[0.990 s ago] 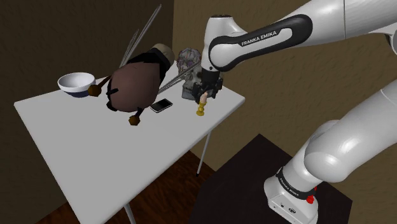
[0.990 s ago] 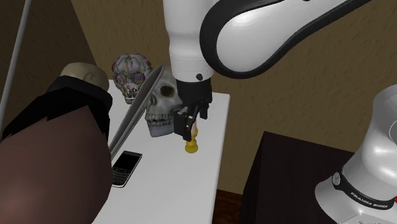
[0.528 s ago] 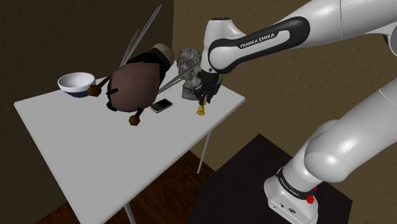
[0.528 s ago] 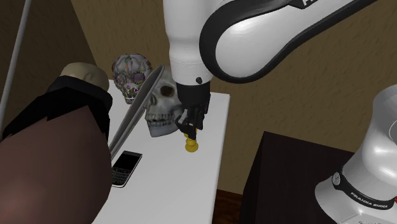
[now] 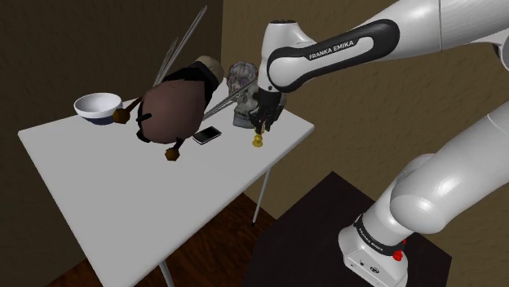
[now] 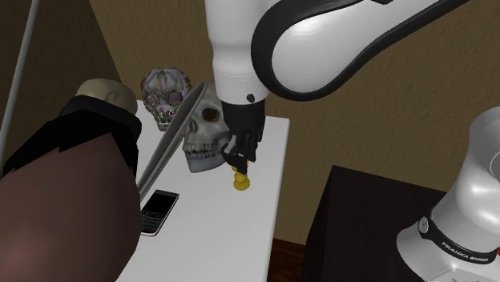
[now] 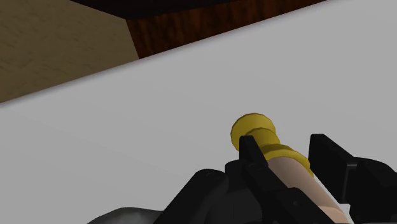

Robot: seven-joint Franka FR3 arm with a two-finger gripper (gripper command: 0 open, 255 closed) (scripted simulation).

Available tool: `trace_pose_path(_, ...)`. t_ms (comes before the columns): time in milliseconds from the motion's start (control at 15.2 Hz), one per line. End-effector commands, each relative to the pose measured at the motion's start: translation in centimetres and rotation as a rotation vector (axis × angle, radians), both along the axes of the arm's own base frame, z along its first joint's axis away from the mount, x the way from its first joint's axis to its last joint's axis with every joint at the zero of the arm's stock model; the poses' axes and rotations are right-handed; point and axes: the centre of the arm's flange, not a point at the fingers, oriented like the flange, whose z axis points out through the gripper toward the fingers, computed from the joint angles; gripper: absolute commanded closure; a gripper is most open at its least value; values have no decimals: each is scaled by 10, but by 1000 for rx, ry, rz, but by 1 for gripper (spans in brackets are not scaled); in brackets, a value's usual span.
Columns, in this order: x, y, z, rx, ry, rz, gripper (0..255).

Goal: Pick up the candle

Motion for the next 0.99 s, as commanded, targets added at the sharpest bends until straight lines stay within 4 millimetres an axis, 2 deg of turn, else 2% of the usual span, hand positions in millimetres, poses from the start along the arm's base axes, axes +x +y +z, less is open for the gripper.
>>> trace_pose_path(0,0,0,10,0,1,0,255)
trace_pose_path(792,0,0,73,0,1,0,255)
trace_pose_path(924,0,0,74,0,1,0,255)
